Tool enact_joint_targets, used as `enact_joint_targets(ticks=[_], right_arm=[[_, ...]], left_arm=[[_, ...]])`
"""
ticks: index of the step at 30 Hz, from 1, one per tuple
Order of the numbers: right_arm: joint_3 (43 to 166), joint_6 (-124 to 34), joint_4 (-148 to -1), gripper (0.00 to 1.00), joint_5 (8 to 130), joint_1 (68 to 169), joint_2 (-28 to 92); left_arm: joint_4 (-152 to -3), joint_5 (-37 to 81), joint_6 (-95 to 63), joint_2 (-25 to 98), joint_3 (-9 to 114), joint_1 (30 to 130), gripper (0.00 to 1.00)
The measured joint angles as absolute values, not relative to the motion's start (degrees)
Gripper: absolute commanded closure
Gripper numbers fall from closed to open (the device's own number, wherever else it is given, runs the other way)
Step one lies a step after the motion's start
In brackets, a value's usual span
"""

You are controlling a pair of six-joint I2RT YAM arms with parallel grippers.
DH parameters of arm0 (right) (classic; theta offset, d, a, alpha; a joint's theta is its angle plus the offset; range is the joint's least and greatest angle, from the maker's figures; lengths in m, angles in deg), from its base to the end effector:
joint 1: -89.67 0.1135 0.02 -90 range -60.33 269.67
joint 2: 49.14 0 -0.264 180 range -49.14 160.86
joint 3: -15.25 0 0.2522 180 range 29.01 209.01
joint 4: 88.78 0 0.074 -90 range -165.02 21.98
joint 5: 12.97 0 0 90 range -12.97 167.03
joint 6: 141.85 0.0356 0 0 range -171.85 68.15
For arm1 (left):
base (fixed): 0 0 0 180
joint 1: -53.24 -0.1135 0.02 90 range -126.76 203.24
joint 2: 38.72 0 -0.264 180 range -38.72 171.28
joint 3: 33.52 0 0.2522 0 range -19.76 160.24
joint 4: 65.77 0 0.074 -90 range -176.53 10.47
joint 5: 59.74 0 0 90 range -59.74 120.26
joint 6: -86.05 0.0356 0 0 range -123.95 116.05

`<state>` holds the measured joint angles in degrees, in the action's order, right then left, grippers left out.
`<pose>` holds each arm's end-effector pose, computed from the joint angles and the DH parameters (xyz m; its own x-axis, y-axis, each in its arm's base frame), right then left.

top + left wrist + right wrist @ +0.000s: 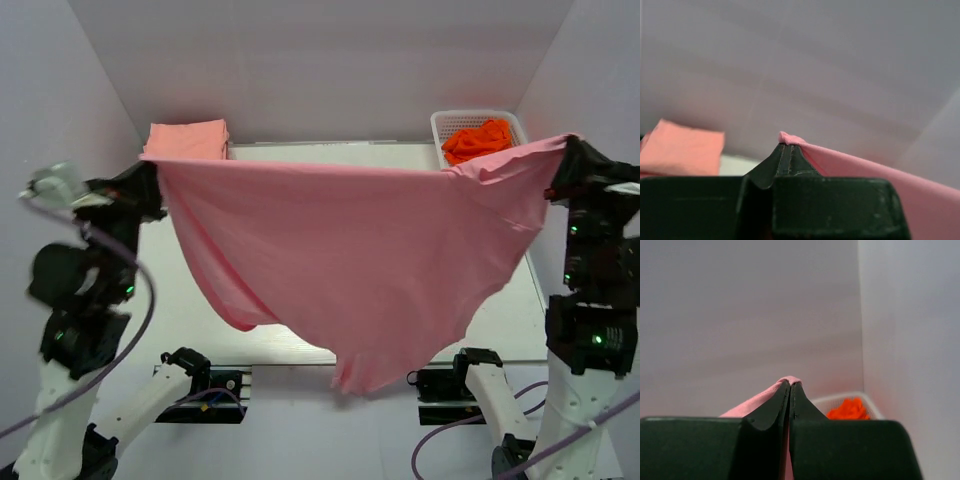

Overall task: Fold and stack the t-shirts
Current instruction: Flatten out the tshirt

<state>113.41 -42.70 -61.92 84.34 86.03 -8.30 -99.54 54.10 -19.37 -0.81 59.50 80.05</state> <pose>0.0503 -0.0077 0.5538 0.5269 0.1245 -0.8408 0.0898 0.9755 0.2008 0.0558 -0.0121 0.5214 0.2927 -0.4204 -0.8588 0.1601 0.9070 -0.3895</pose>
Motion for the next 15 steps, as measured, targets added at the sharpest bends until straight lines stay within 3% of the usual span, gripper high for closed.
enact_joint_targets(ticks=[5,10,15], right_arm=[[107.0,-41.3,-61.3,1.0,83.4,86.0,-5.2],[105.7,-41.7,-63.5,1.0,79.5,86.0,2.7],[106.0,-43.7,-65.4,1.0,75.1,86.0,12.7]], left_arm=[[-92.6,59.5,-18.8,12.0,54.1,79.9,1.0],[-97.6,64.1,-19.5,37.9,69.1,80.1,1.0],[-99.9,68.7,-19.5,43.8,68.4,80.3,1.0]])
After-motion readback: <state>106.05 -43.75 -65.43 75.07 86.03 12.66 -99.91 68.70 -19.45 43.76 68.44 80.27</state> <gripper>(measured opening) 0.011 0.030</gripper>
